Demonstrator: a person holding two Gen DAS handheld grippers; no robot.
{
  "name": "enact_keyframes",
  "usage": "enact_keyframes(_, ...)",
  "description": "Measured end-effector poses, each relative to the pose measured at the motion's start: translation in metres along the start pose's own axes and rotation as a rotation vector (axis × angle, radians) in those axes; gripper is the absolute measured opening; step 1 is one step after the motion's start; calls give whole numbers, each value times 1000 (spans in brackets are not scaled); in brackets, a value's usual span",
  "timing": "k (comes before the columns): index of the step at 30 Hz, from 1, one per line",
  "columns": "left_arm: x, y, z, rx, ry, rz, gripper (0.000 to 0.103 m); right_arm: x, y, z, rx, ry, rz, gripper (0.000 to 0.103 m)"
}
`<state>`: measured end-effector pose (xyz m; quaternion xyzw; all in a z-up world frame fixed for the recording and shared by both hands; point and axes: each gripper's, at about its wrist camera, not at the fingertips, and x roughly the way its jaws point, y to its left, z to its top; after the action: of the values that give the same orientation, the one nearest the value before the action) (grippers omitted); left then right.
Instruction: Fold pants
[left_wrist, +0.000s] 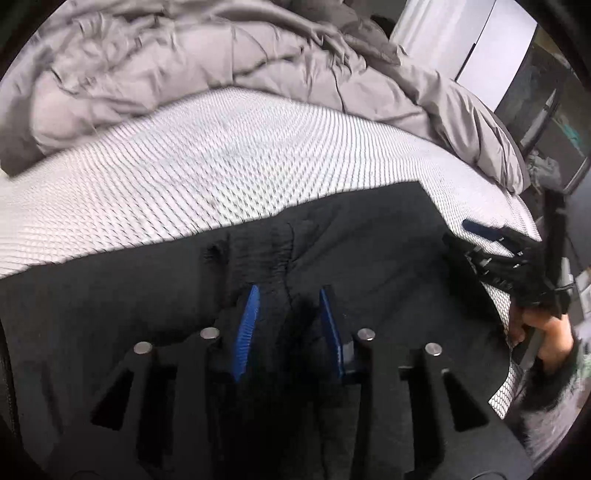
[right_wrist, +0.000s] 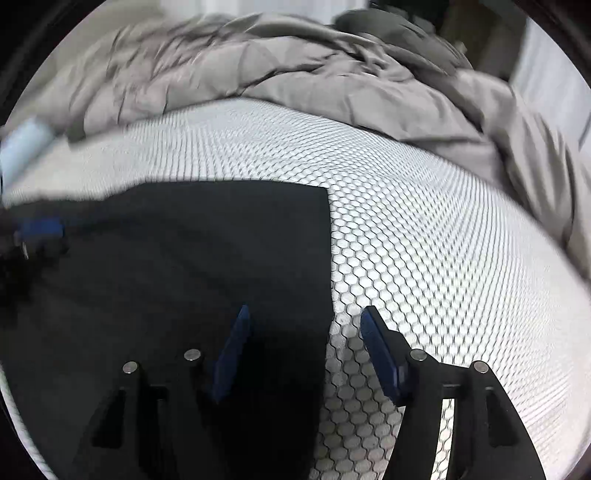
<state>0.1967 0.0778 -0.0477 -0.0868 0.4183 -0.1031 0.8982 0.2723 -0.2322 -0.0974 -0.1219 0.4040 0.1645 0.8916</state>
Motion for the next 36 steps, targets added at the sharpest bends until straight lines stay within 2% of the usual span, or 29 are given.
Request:
enact_keyframes(2,-13,-9,5,20,-57,-1,39,-22,0,8,25,-91,-6,62)
enact_keyframes(5,-4,-19,14,14,-90,-16,45,-39,11,24,35,-169,96,62)
enact_keyframes(7,16,-22,19,17,-47,-3,45,-32,31,36,29,-163,204,62)
enact_keyframes(9,37,-17,18,6,6,25,44,-10,55,45,-9,-120,258,62)
enact_keyframes(10,42,-11,18,-2,11,17,39,1,66,47,-29,-94,269,62)
enact_keyframes(11,43,-4,17,-12,9,2,29,14,76,46,-53,-57,277,62)
enact_keyframes(13,42,9,14,-50,7,-18,14,40,85,45,-109,10,239,62)
enact_keyframes(16,36,23,8,-99,15,-74,12,44,69,45,-128,-2,112,62)
enact_keyframes(18,30,22,4,-85,16,-43,12,45,40,45,-71,-5,-31,63)
enact_keyframes(20,19,14,1,-51,11,43,15,46,14,42,18,-4,-83,66)
enact_keyframes(22,2,8,-3,-47,-9,56,16,31,-5,40,94,-33,-28,65)
enact_keyframes(24,-19,-2,-13,-39,-44,41,26,5,-8,36,104,-94,17,65)
enact_keyframes(26,-35,-18,-31,-14,-85,69,50,-20,2,30,69,-133,96,66)
enact_keyframes(27,-40,-27,-40,-5,-91,77,54,-30,10,25,49,-137,143,67)
enact_keyframes(30,-42,-52,-64,62,-66,54,56,-42,42,-4,-9,-93,270,67)
enact_keyframes(32,-30,-59,-75,107,-18,50,56,-39,63,-22,-68,-43,300,67)
enact_keyframes(34,-17,-54,-89,142,42,82,56,-31,82,-37,-154,-1,276,67)
enact_keyframes(36,-25,-49,-99,155,34,54,56,-29,88,-51,-202,6,231,67)
